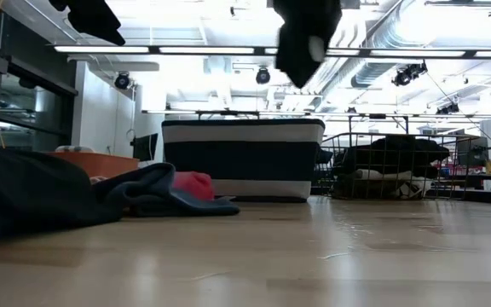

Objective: Pick & Place Cloths
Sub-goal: Put the black boxer into the gold wire basket

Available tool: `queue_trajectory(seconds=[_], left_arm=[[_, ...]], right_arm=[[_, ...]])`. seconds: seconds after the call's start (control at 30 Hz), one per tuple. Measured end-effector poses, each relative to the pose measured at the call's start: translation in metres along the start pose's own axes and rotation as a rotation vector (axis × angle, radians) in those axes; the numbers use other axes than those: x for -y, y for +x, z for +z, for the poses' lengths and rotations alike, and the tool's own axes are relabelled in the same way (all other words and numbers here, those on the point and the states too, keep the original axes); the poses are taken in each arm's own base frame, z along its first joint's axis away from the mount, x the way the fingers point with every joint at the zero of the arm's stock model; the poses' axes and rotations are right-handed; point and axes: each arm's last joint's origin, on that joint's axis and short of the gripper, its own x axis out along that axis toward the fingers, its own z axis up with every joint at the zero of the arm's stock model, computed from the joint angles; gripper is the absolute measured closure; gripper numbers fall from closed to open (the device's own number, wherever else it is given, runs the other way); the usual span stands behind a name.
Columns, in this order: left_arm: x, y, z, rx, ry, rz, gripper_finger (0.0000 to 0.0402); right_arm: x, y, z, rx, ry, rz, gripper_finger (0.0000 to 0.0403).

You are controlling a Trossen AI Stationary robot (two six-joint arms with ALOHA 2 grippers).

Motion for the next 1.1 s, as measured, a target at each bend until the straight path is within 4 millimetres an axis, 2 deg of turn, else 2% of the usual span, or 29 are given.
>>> queue_trajectory(seconds=[0.23, 0.37, 0.67, 0.77, 0.9, 1.0, 1.1], left_arm=[[0.000, 0.000, 0.000, 0.000, 0.000, 0.000, 0.0096], [0.000, 0.000, 0.000, 0.000, 0.000, 0.000, 0.0096], [0.000, 0.000, 0.000, 0.000, 0.000, 0.000, 0.0096], [0.000, 0.000, 0.000, 0.000, -0.001, 0.000, 0.0096], [0.000, 0.000, 0.000, 0.000, 0.000, 0.000, 0.0096], [0.000, 0.000, 0.000, 0.000, 0.000, 0.000, 0.0096], [0.000, 0.000, 0.000, -0.001, 0.000, 0.000, 0.0096]], right_arm=[[0.014, -0.001, 0.005, 0.017, -0.124, -0.280, 0.0387], [0.022, 0.007, 0.008, 0.002, -0.175, -0.333, 0.0387], [0.042, 0.041, 0.009, -0.024, -0.155, -0.468, 0.0387], [0.049, 0.054, 0.007, -0.032, -0.127, -0.463, 0.0387], [0.060, 0.072, -0.001, -0.065, -0.054, -0.382, 0.0387], [0.072, 0.084, -0.015, -0.152, 0.031, -0.329, 0.0387], [0.088, 0.091, -0.033, -0.273, 0.078, -0.364, 0.0387]])
